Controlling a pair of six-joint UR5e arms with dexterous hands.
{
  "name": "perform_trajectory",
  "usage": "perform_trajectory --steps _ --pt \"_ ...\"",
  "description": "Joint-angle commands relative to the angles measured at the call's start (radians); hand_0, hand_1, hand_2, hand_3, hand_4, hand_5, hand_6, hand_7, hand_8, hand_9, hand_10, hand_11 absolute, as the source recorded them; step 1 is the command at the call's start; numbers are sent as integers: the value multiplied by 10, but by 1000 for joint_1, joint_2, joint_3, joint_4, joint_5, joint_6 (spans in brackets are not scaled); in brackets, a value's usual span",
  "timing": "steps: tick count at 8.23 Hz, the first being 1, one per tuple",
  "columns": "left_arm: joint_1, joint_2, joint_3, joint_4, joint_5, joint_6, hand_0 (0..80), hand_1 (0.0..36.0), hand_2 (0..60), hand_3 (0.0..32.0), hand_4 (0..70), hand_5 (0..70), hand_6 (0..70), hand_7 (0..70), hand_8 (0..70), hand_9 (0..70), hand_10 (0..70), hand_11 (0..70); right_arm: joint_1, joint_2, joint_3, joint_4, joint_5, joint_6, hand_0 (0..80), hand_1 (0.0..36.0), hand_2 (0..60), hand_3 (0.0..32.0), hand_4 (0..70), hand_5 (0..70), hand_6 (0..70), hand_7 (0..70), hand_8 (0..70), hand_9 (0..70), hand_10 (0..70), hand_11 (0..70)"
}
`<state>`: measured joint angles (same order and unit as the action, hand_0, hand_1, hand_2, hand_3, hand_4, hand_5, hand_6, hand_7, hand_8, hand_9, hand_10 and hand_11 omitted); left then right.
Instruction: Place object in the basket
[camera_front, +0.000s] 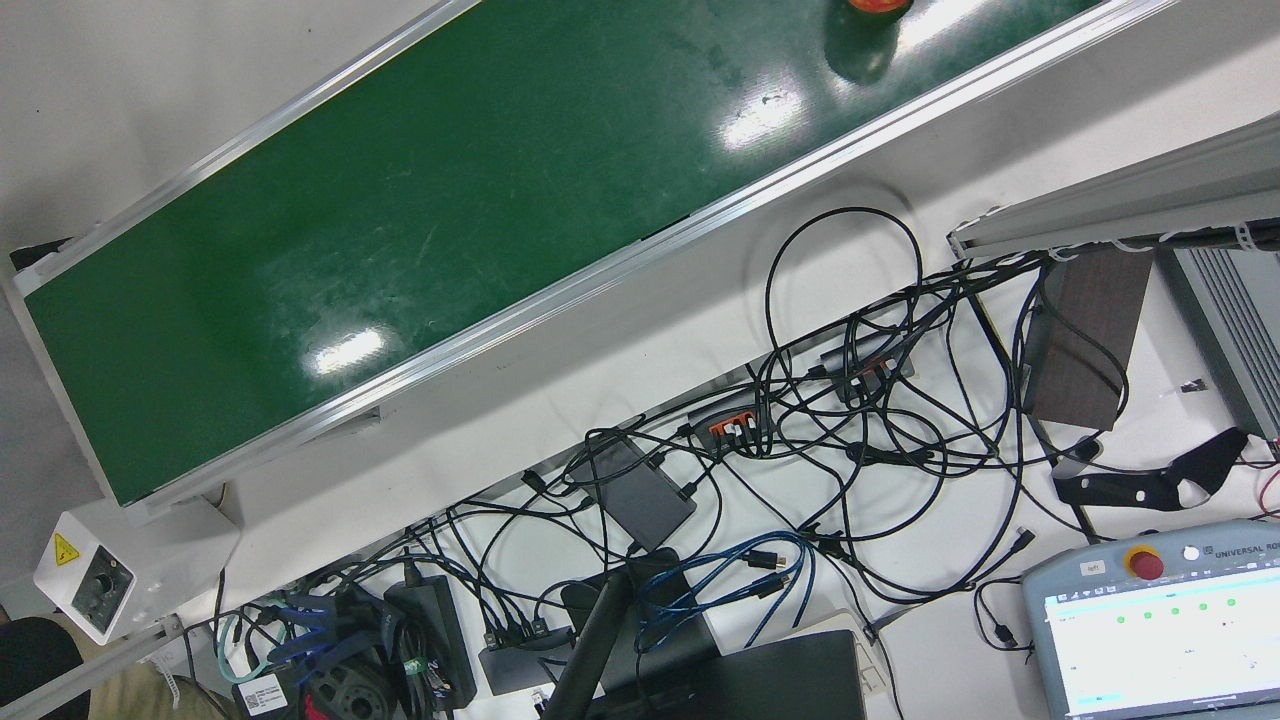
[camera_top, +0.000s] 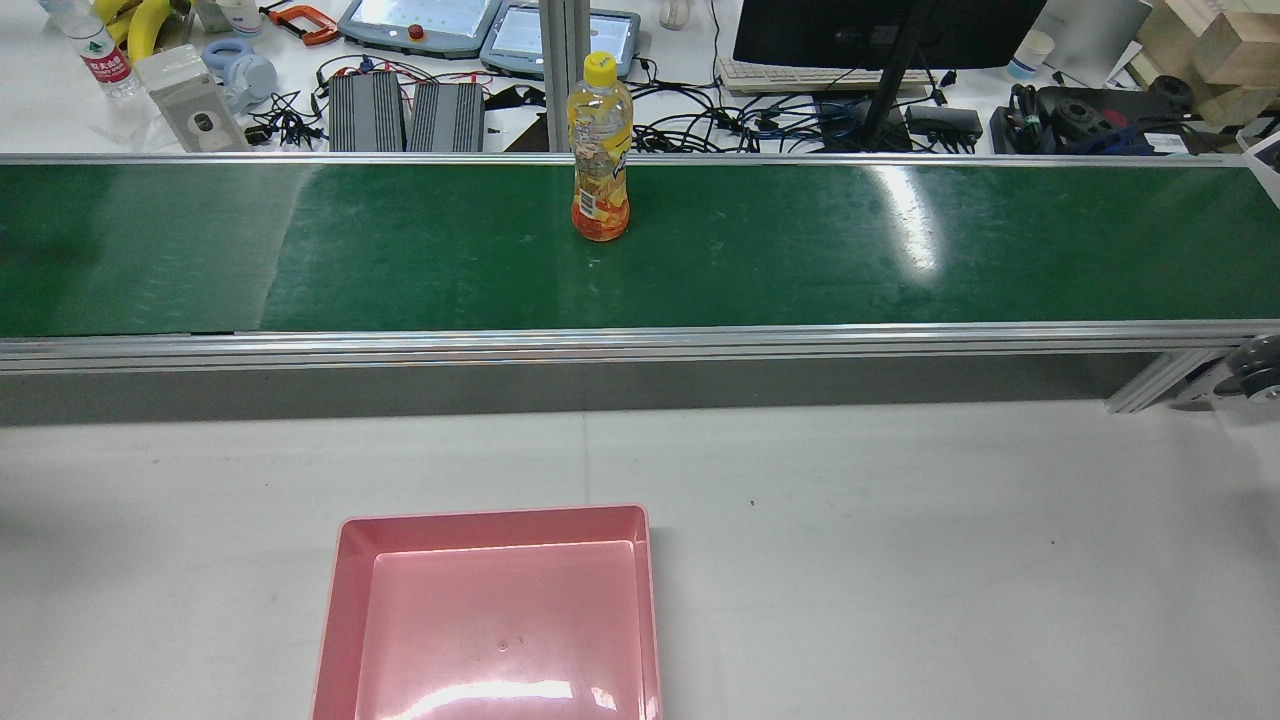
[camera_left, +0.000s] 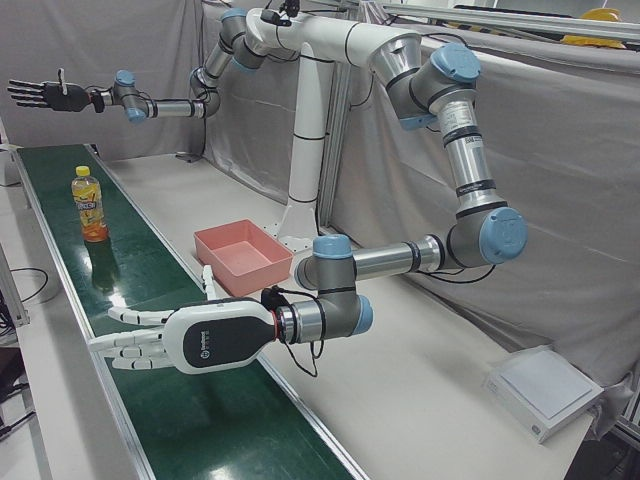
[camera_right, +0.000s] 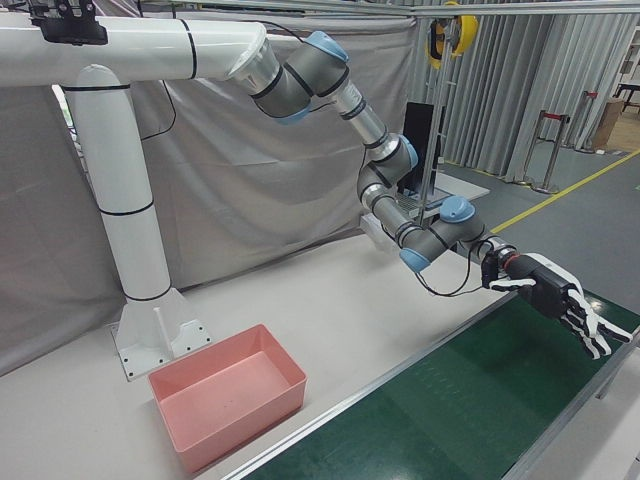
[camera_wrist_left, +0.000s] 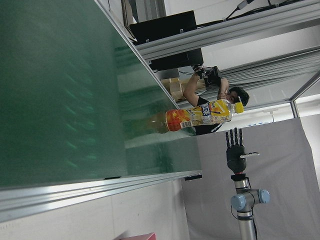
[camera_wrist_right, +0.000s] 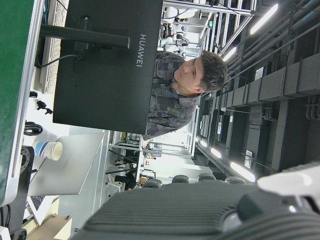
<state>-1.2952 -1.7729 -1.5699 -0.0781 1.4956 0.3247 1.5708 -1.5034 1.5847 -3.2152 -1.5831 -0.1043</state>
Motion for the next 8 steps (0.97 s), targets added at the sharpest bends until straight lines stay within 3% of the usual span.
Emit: perform_trajectory --steps 1,6,8 --pt "46 -55 -1 52 0 13 490 73 0 0 188 198 0 0 69 118 83 130 0 -1 0 0 0 0 0 0 0 0 0 0 0 0 0 0 0 0" --pt "86 -152 -2 93 0 51 489 71 0 0 185 186 0 0 70 120 88 138 0 0 0 0 0 0 0 0 0 0 0 0 0 0 0 0 0 0" --pt "150 -198 1 112 -2 59 481 58 0 0 176 183 0 0 69 119 85 132 0 -1 0 0 0 0 0 0 0 0 0 0 0 0 0 0 0 0"
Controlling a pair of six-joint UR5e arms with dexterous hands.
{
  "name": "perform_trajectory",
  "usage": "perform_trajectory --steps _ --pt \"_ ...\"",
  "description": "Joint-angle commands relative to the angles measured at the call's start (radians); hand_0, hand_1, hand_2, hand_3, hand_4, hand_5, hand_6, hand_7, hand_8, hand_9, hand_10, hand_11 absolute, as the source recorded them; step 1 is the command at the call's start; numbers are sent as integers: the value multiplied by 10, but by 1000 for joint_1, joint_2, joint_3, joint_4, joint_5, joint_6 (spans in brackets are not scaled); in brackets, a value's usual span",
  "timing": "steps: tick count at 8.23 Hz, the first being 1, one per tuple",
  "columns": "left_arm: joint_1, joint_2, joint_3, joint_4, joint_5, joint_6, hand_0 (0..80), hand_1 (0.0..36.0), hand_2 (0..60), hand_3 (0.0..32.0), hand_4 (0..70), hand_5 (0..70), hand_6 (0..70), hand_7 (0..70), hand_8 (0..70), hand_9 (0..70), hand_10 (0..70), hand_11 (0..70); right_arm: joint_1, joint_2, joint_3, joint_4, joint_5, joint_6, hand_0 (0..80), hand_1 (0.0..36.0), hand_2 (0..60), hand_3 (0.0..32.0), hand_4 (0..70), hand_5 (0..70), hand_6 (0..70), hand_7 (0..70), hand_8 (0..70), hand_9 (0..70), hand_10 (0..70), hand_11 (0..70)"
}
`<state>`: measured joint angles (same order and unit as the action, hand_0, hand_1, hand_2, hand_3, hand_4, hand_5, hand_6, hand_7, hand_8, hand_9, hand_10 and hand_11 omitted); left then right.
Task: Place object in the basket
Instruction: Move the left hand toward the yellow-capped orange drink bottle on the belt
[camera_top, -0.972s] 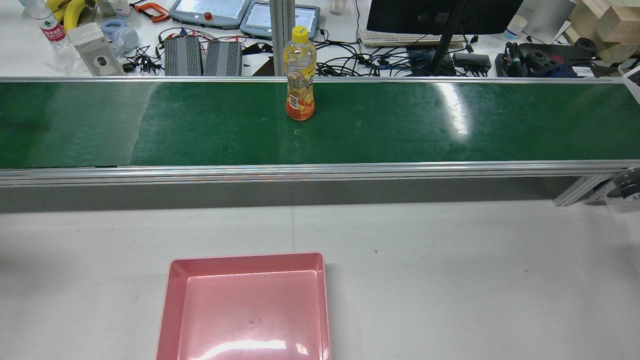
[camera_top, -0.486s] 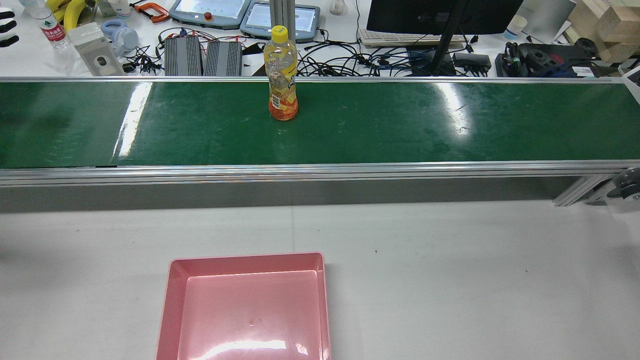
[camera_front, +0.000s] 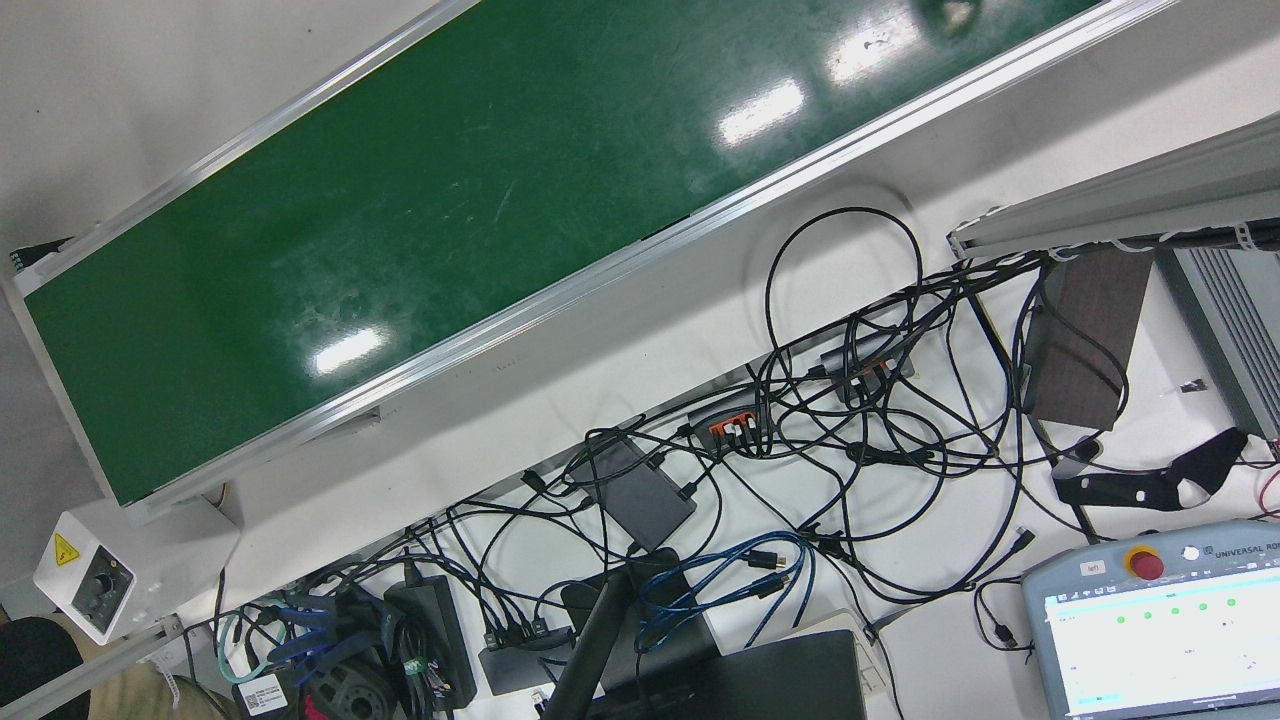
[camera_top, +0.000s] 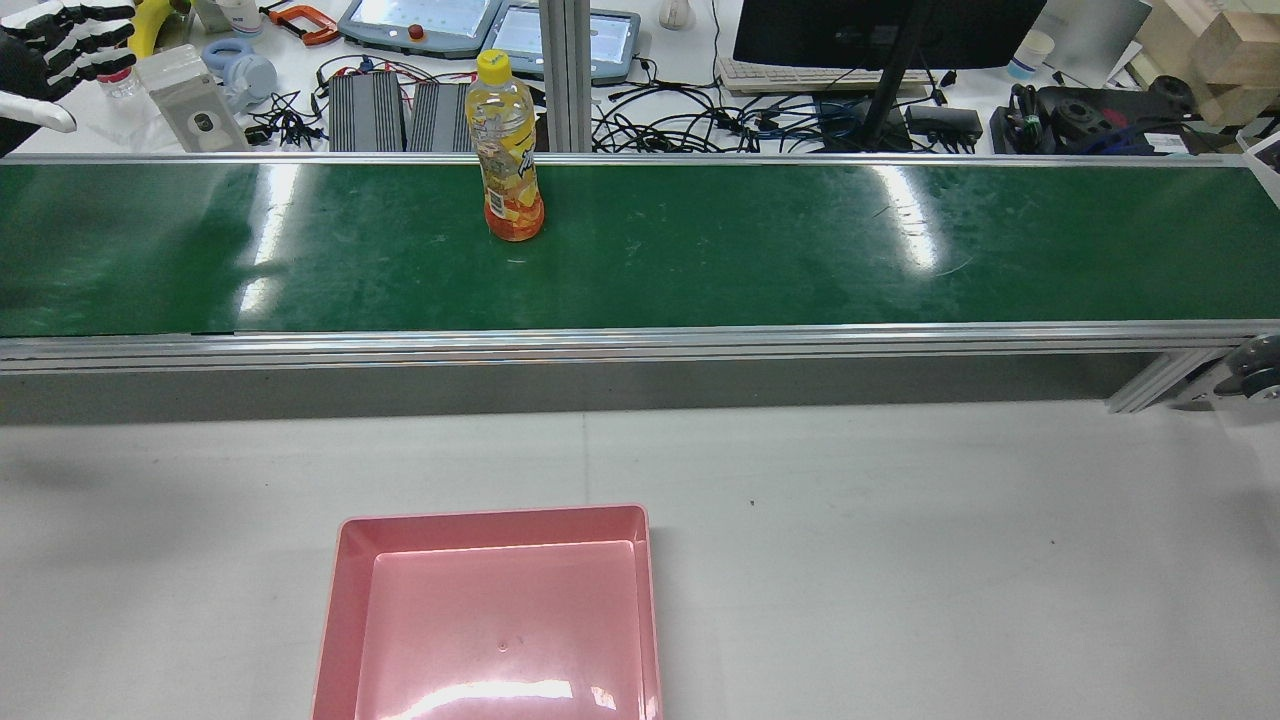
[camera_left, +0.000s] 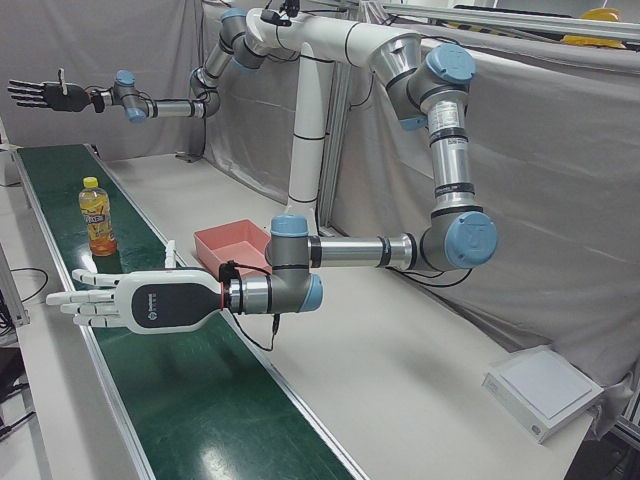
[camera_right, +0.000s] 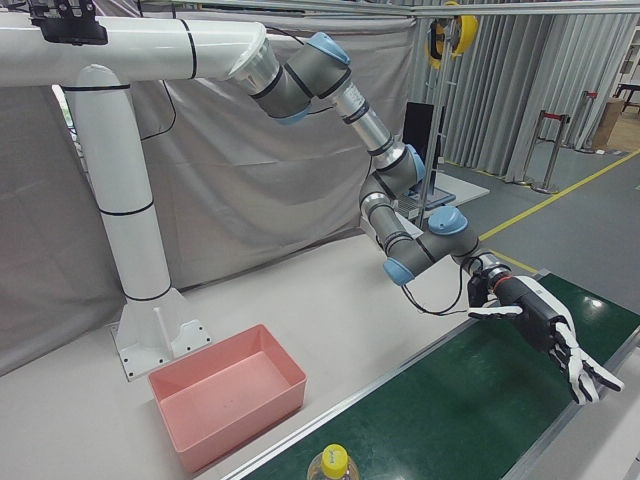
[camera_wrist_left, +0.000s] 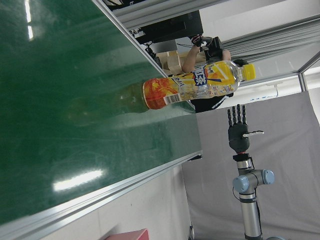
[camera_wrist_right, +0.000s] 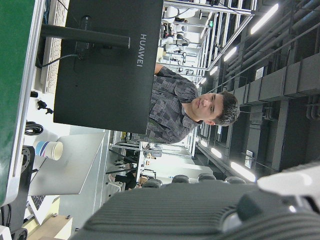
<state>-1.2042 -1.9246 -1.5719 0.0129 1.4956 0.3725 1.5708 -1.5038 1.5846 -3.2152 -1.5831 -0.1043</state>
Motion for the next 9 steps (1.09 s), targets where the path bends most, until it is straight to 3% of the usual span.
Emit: perform_trajectory --steps 1,9 --pt "84 -66 3 42 -2 19 478 53 0 0 172 176 0 0 67 117 87 134 0 -1 0 0 0 0 0 0 0 0 0 0 0 0 0 0 0 0" --pt "163 -151 13 110 -3 80 473 58 0 0 169 179 0 0 68 119 88 136 0 -1 0 0 0 0 0 0 0 0 0 0 0 0 0 0 0 0"
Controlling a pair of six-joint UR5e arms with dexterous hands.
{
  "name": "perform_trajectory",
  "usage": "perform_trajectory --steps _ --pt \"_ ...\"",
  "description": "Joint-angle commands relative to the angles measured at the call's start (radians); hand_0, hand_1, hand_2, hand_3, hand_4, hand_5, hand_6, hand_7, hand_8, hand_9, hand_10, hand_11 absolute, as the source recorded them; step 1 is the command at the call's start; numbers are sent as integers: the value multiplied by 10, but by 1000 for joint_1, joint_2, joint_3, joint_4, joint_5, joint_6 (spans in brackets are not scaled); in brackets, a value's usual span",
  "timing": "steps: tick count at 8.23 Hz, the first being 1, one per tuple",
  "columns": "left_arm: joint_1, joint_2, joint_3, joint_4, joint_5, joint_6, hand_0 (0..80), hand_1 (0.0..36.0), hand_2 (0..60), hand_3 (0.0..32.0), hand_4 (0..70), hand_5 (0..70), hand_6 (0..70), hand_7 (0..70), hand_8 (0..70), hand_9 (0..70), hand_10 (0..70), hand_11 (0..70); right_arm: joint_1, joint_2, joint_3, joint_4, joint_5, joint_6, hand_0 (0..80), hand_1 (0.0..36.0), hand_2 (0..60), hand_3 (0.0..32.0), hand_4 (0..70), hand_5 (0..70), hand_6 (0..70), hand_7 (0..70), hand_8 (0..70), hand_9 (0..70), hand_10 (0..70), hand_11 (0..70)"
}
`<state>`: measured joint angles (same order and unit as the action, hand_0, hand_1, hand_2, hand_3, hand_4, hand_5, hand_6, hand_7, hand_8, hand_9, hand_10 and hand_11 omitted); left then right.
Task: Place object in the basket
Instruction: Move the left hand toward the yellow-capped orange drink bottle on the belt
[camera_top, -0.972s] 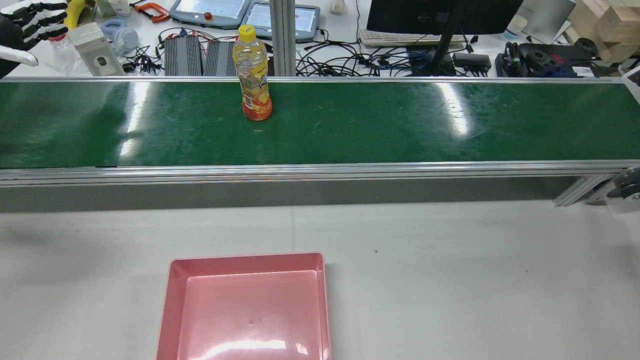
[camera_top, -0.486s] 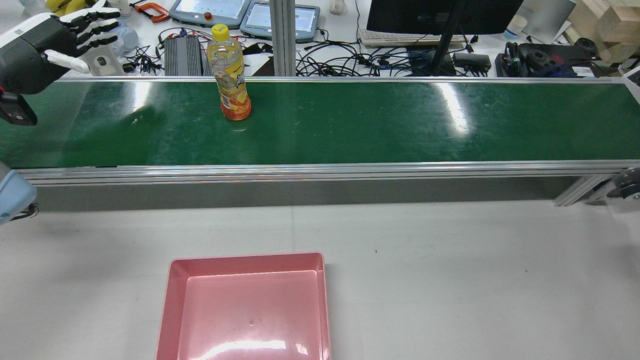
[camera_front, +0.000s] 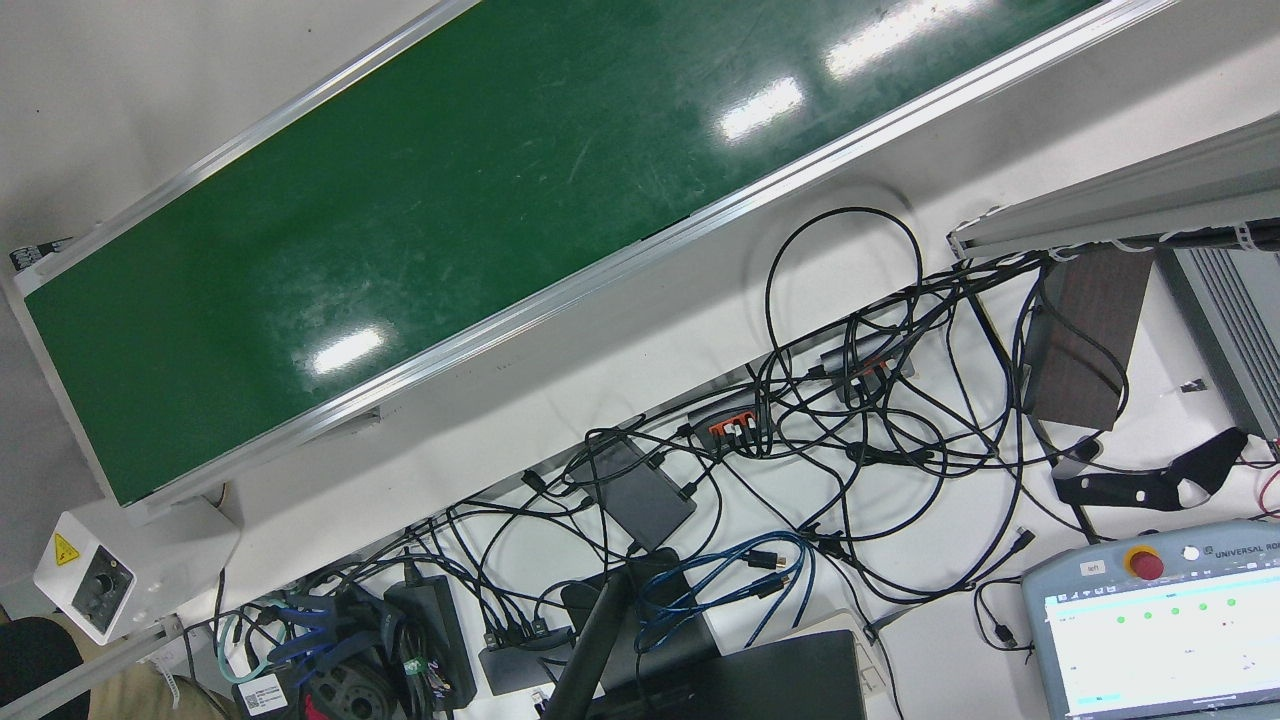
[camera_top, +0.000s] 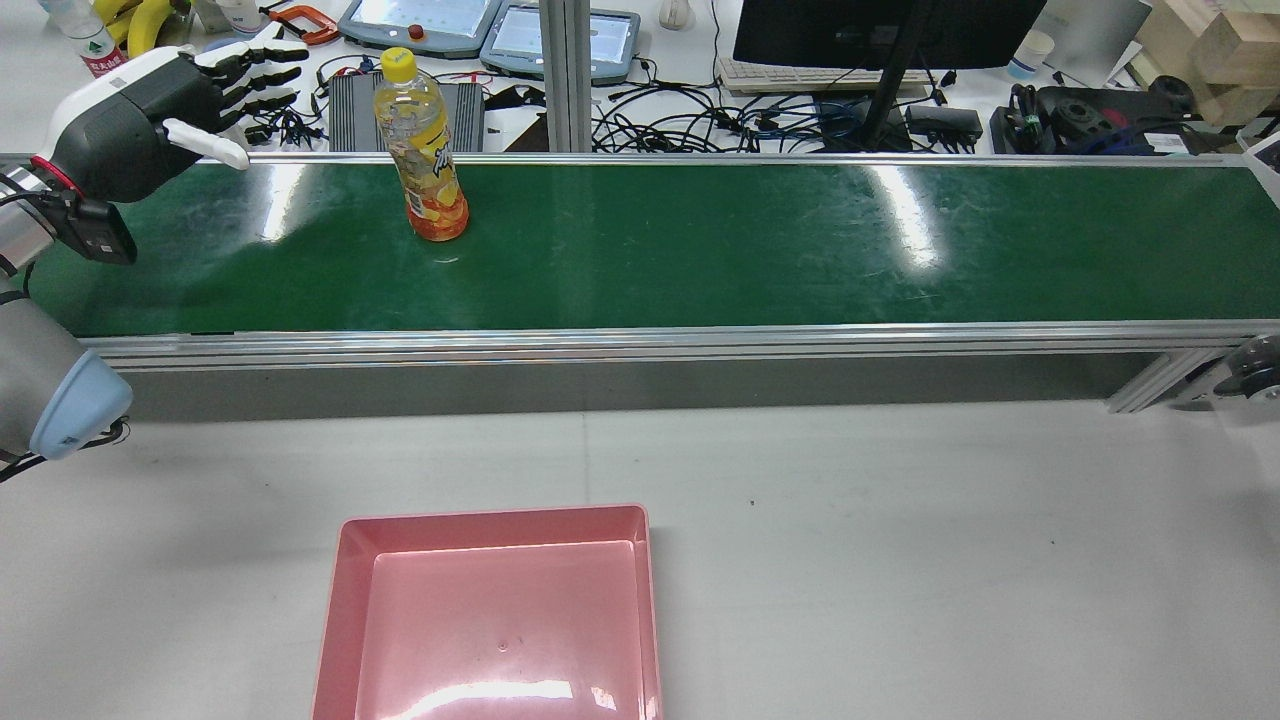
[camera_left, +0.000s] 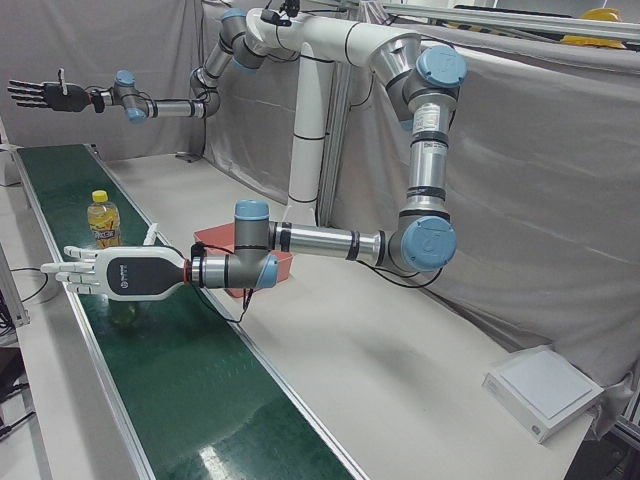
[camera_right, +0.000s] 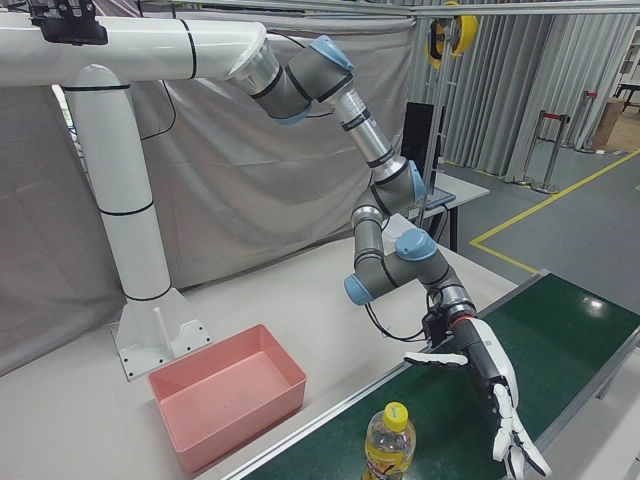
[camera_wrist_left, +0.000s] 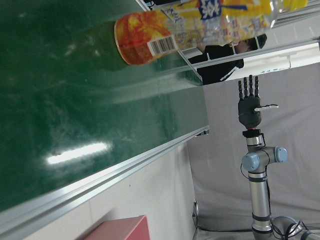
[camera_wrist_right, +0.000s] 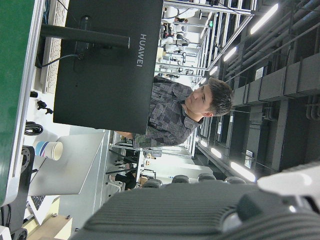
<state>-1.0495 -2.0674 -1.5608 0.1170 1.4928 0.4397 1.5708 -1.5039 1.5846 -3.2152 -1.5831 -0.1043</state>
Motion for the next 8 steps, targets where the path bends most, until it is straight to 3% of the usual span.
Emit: perform_trajectory --steps 1,6,7,8 --pt "8 -31 11 18 0 22 474 56 0 0 172 180 0 0 72 125 90 138 0 1 0 0 0 0 0 0 0 0 0 0 0 0 0 0 0 0" --pt "65 -86 34 21 0 22 474 55 0 0 172 181 0 0 75 129 95 146 0 1 0 0 0 0 0 0 0 0 0 0 0 0 0 0 0 0" --pt "65 -88 33 21 0 22 474 59 0 0 171 195 0 5 85 142 107 163 0 1 0 0 0 0 0 0 0 0 0 0 0 0 0 0 0 0" --pt "65 -95 33 23 0 21 485 88 0 0 185 271 15 29 124 197 145 221 0 -1 0 0 0 0 0 0 0 0 0 0 0 0 0 0 0 0"
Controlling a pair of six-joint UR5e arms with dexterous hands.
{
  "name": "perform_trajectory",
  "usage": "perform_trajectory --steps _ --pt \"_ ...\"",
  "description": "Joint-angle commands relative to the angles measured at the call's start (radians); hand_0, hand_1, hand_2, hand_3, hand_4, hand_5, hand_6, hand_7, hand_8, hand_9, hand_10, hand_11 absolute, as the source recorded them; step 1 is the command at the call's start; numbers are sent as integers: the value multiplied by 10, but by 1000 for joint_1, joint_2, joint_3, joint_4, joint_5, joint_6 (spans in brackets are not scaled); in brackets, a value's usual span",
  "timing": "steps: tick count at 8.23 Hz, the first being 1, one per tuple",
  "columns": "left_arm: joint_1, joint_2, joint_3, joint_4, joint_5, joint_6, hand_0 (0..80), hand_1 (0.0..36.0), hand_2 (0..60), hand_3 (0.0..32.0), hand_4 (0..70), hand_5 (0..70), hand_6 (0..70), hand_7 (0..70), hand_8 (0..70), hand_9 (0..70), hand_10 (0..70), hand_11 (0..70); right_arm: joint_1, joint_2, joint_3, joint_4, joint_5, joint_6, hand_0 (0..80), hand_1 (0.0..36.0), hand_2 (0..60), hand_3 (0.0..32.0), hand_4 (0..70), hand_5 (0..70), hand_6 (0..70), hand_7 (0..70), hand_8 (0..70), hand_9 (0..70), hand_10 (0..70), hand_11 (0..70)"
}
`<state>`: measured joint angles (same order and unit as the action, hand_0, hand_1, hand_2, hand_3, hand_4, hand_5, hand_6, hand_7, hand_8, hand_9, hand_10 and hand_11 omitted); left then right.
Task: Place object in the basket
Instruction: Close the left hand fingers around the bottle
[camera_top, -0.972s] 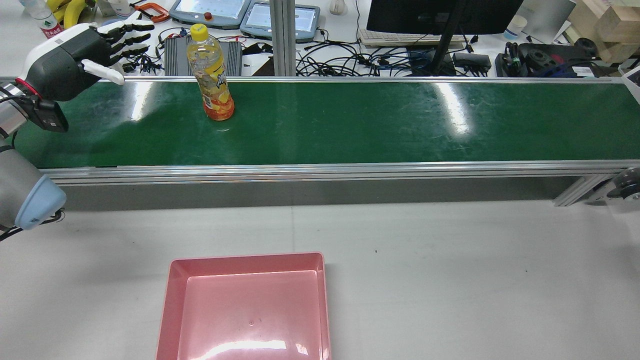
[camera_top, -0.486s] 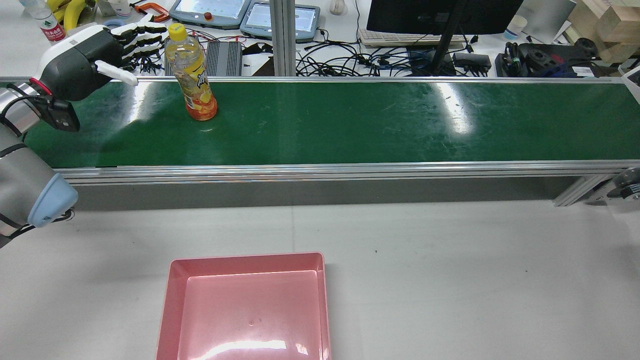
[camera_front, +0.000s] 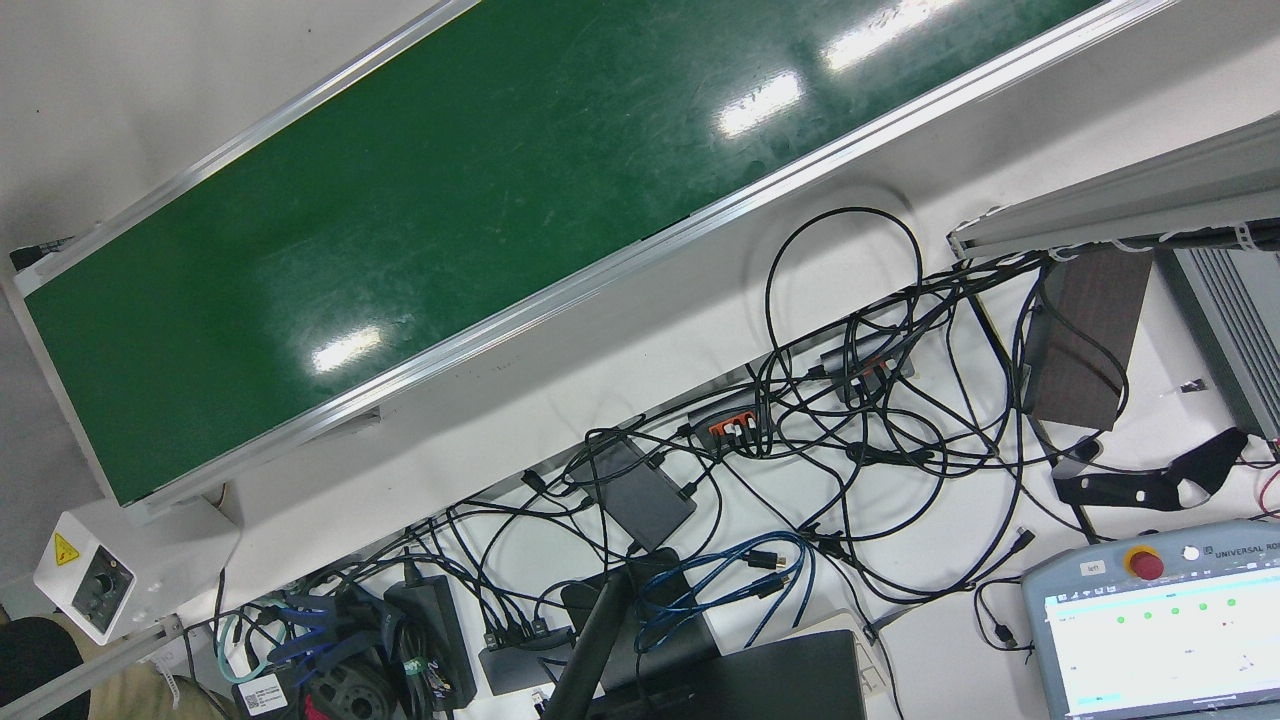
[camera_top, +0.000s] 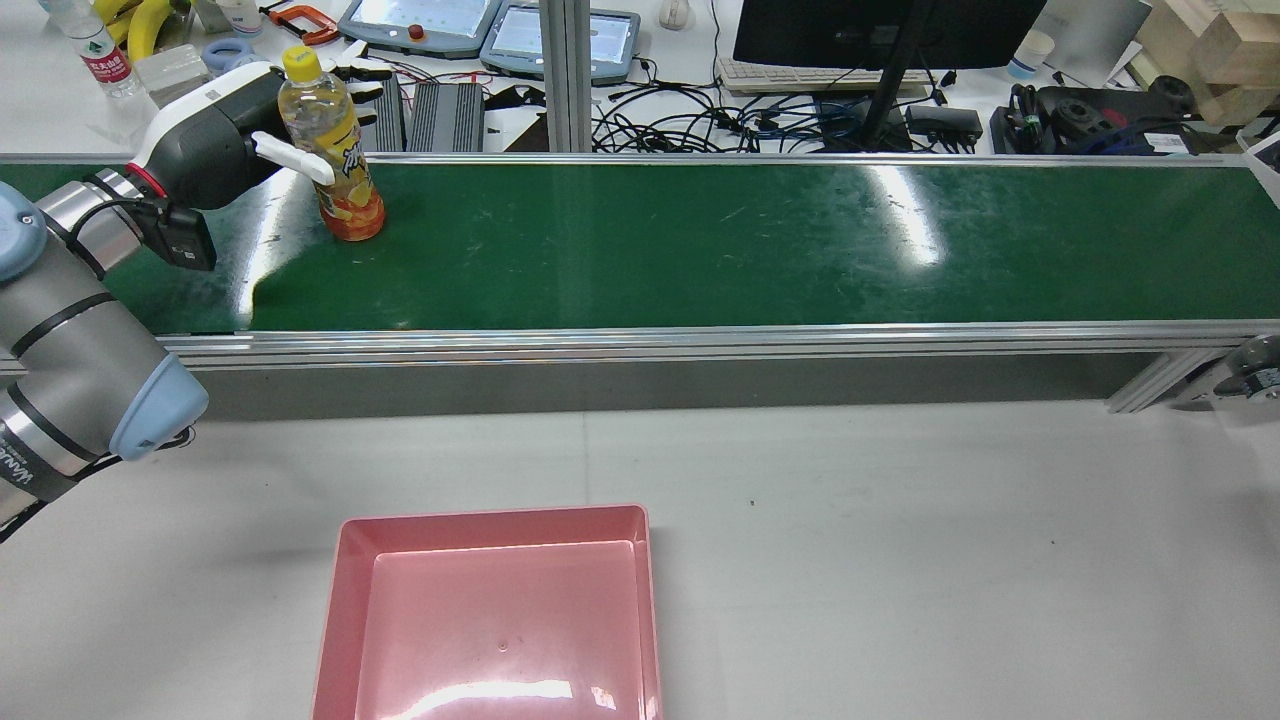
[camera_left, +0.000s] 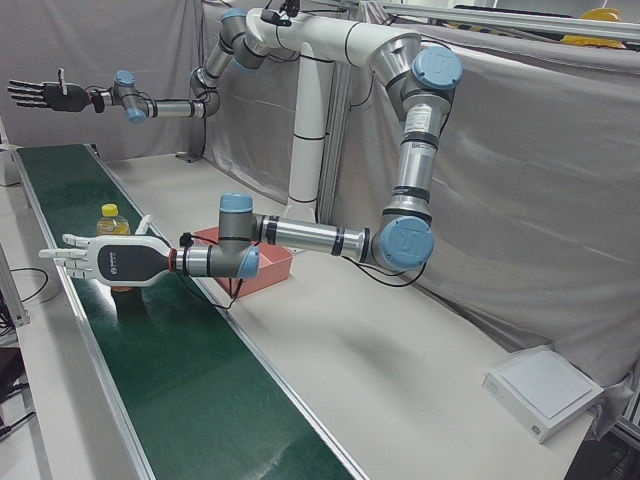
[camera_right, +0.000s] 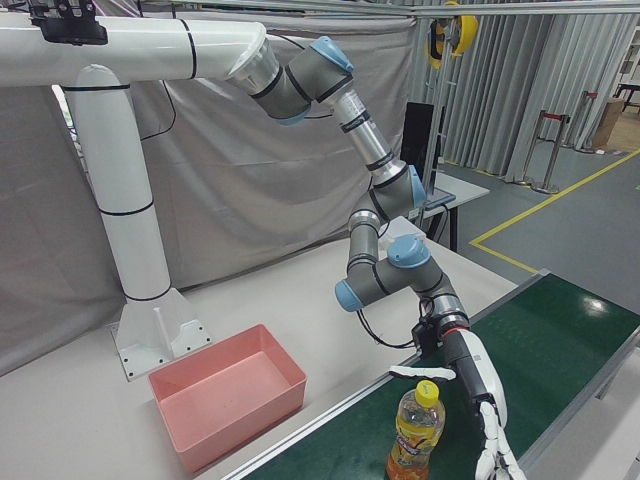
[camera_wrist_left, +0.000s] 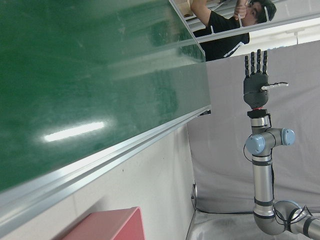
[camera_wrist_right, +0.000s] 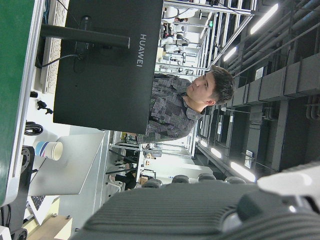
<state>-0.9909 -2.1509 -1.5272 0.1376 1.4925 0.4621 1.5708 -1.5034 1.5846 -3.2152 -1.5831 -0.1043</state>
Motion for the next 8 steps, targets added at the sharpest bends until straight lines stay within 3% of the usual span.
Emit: perform_trajectory --steps 1,2,3,4,6,8 --pt "5 -29 -2 49 -1 -5 524 161 266 0 462 498 246 346 391 546 488 696 0 -1 0 0 0 0 0 0 0 0 0 0 0 0 0 0 0 0" --pt "2 -29 -10 51 -2 -5 530 173 529 0 700 700 530 700 593 700 700 700 0 -1 0 0 0 0 0 0 0 0 0 0 0 0 0 0 0 0" --pt "2 -30 -13 51 -3 -7 517 190 600 0 700 700 635 700 673 700 700 700 0 0 2 0 0 0 0 0 0 0 0 0 0 0 0 0 0 0" --pt "3 -38 -33 51 -3 -10 505 217 600 0 700 700 688 700 700 700 700 700 0 0 2 0 0 0 0 0 0 0 0 0 0 0 0 0 0 0" --pt "27 -87 -70 66 -5 -11 502 221 600 0 700 700 700 700 700 700 700 700 0 -1 2 0 0 0 0 0 0 0 0 0 0 0 0 0 0 0" --pt "116 -99 -144 77 -5 -13 496 190 600 0 700 700 682 700 669 700 700 700 0 -1 3 0 0 2 0 0 0 0 0 0 0 0 0 0 0 0"
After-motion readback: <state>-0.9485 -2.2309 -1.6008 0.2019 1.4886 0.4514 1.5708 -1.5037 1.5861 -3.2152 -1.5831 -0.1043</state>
